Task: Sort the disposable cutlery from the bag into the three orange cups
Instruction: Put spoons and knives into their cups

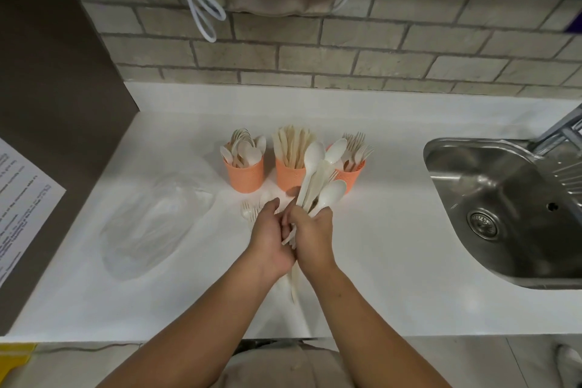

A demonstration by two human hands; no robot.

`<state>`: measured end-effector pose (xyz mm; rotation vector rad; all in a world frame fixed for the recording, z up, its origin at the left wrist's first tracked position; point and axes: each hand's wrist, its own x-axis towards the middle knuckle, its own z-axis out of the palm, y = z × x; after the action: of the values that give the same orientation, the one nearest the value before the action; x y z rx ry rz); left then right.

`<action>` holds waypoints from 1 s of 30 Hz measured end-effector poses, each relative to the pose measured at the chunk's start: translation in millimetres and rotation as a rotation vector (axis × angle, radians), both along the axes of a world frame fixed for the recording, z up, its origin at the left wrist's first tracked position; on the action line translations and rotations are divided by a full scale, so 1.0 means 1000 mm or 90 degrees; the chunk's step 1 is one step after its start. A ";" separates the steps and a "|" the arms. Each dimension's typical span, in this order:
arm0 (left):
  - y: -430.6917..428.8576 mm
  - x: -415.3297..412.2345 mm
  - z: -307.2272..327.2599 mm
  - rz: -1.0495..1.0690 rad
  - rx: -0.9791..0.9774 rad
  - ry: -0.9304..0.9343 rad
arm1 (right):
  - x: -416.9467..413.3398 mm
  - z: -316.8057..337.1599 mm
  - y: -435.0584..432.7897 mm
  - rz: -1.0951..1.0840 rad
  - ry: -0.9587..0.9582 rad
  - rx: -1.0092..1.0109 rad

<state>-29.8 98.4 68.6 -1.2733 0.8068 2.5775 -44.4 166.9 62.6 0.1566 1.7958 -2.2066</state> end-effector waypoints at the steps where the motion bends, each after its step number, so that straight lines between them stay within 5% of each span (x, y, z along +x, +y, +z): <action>1: 0.001 -0.001 -0.002 0.013 0.000 0.003 | 0.001 0.001 0.000 0.007 -0.024 -0.003; 5: 0.000 -0.006 -0.006 -0.015 -0.097 0.036 | -0.008 0.002 0.006 0.054 -0.045 -0.024; 11: -0.038 -0.036 0.039 0.016 -0.465 0.333 | -0.022 -0.006 0.031 0.256 -0.003 -0.045; 13: -0.045 -0.047 0.066 -0.090 -0.588 0.387 | -0.018 -0.005 0.035 0.314 0.000 -0.015; 17: -0.047 -0.055 0.074 -0.515 -0.775 0.338 | -0.018 0.000 0.036 0.347 0.008 0.050; 20: -0.043 -0.052 0.073 -0.608 -0.890 0.274 | -0.022 0.001 0.038 0.326 0.024 0.128; 25: -0.035 -0.048 0.057 -0.514 -0.856 0.413 | -0.026 0.004 0.045 0.354 -0.020 0.111; 30: -0.030 -0.047 0.051 -0.517 -0.811 0.401 | -0.027 0.009 0.052 0.352 -0.040 0.103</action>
<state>-76.6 68.4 119.9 0.0145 2.5888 1.6062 -71.7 219.1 71.9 -0.2118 1.7216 -1.6557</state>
